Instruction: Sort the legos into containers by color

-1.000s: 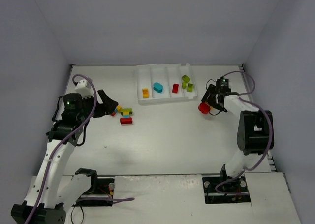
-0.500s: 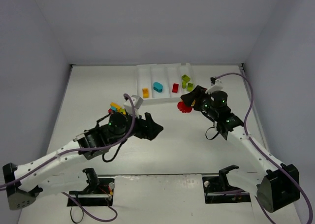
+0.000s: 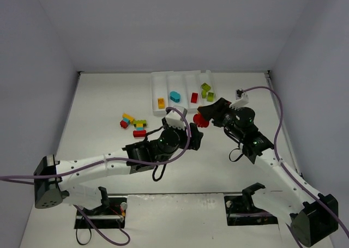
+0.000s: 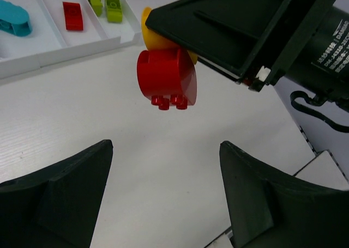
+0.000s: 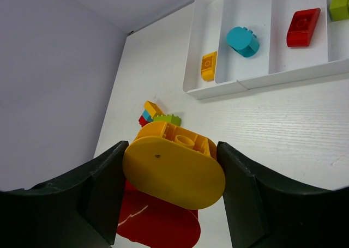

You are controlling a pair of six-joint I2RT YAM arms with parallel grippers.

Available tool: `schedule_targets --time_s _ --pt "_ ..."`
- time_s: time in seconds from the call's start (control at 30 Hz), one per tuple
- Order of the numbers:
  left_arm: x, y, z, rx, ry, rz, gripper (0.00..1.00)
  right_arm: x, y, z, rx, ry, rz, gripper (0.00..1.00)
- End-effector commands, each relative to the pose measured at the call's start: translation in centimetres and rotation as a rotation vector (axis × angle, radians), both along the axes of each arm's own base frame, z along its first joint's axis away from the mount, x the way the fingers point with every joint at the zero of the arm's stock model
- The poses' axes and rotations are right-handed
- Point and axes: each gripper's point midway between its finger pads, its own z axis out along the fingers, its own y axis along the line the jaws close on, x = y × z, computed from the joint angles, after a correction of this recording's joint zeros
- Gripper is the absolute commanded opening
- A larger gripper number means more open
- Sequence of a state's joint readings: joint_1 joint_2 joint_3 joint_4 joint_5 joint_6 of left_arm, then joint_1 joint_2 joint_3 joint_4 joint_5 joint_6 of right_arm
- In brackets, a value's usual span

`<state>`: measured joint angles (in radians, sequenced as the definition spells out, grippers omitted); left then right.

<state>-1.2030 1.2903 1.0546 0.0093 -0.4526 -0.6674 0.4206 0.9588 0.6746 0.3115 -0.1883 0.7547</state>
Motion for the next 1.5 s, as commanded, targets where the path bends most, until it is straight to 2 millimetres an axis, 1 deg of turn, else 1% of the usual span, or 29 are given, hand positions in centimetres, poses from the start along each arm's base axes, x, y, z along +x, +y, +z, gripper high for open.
schedule_targets --time_s 0.0,0.03,0.07,0.13,0.17,0.2,0.47,0.57,0.6,0.67,0.7,0.77,0.8,0.87,0.9,0.97,1.03,1.1,1.17,1.2,1.23,1.3,1.33,1.4,1.43,1.47 --pt "1.6 -0.4 5.8 -0.154 -0.125 0.077 0.73 0.1 0.6 3.6 0.091 -0.094 0.006 0.00" --pt "1.8 -0.5 5.7 -0.133 -0.143 0.076 0.73 0.0 0.7 3.6 0.095 -0.088 0.015 0.00" --pt "2.0 -0.7 6.2 -0.144 -0.159 0.077 0.73 0.0 0.8 3.7 0.102 -0.087 0.017 0.00" --pt "2.2 -1.1 6.3 -0.129 -0.182 0.072 0.73 0.0 0.9 3.8 0.111 -0.087 0.024 0.00" --pt "2.4 -1.1 6.7 -0.131 -0.189 0.084 0.73 -0.1 1.0 3.9 0.115 -0.084 0.029 0.00" --pt "2.7 -1.2 6.3 -0.117 -0.188 0.095 0.73 -0.1 1.1 3.8 0.116 -0.082 0.029 0.00" --pt "3.8 -1.5 6.2 -0.093 -0.208 0.144 0.72 -0.5 1.5 4.1 0.144 -0.080 0.054 0.00" --pt "4.3 -1.4 6.3 -0.114 -0.201 0.162 0.65 -0.6 1.4 3.8 0.148 -0.077 0.056 0.00" --pt "4.4 -1.5 6.1 -0.114 -0.198 0.165 0.60 -0.6 1.5 3.8 0.150 -0.076 0.059 0.00" --pt "4.6 -1.7 6.0 -0.119 -0.192 0.165 0.55 -0.8 1.5 3.8 0.154 -0.075 0.060 0.00" --pt "4.6 -1.9 6.1 -0.125 -0.190 0.158 0.50 -0.8 1.6 3.8 0.158 -0.074 0.064 0.00" --pt "4.6 -2.1 5.9 -0.123 -0.190 0.155 0.43 -0.8 1.7 3.8 0.161 -0.072 0.068 0.00" --pt "4.6 -2.1 5.9 -0.128 -0.190 0.155 0.32 -0.8 1.7 3.9 0.164 -0.072 0.071 0.00" --pt "4.7 -2.1 5.9 -0.135 -0.185 0.155 0.20 -0.8 1.7 3.8 0.166 -0.069 0.069 0.00" --pt "4.7 -1.9 5.7 -0.131 -0.182 0.156 0.10 -0.7 1.7 3.7 0.165 -0.066 0.066 0.00" --pt "4.6 -1.7 5.5 -0.141 -0.171 0.159 0.03 -0.6 1.6 3.5 0.164 -0.063 0.061 0.00" --pt "4.6 -1.3 4.9 -0.144 -0.156 0.155 0.00 -0.5 1.5 3.4 0.163 -0.063 0.050 0.00" --pt "4.4 -1.3 4.6 -0.162 -0.138 0.140 0.00 -0.2 1.3 3.2 0.155 -0.062 0.034 0.00" --pt "4.3 -0.9 3.8 -0.161 -0.118 0.135 0.00 0.1 1.2 3.0 0.146 -0.060 0.022 0.00" --pt "4.2 -0.7 3.9 -0.170 -0.114 0.127 0.00 0.3 0.9 2.8 0.141 -0.059 0.004 0.00" --pt "4.0 -0.6 3.4 -0.163 -0.104 0.122 0.00 0.4 0.9 2.7 0.138 -0.058 -0.004 0.00" --pt "3.6 -0.3 3.0 -0.162 -0.087 0.113 0.00 0.8 0.7 2.4 0.124 -0.055 -0.018 0.00" --pt "3.3 0.1 2.7 -0.162 -0.077 0.112 0.00 1.0 0.6 2.5 0.116 -0.060 -0.023 0.00" --pt "3.1 0.6 2.6 -0.167 -0.070 0.112 0.00 1.4 0.7 2.0 0.105 -0.047 -0.027 0.00" --pt "2.8 1.0 2.9 -0.184 -0.068 0.111 0.00 1.5 0.7 1.9 0.101 -0.046 -0.032 0.00" --pt "2.8 1.4 2.3 -0.173 -0.060 0.115 0.00 1.8 0.7 1.7 0.098 -0.041 -0.036 0.00"
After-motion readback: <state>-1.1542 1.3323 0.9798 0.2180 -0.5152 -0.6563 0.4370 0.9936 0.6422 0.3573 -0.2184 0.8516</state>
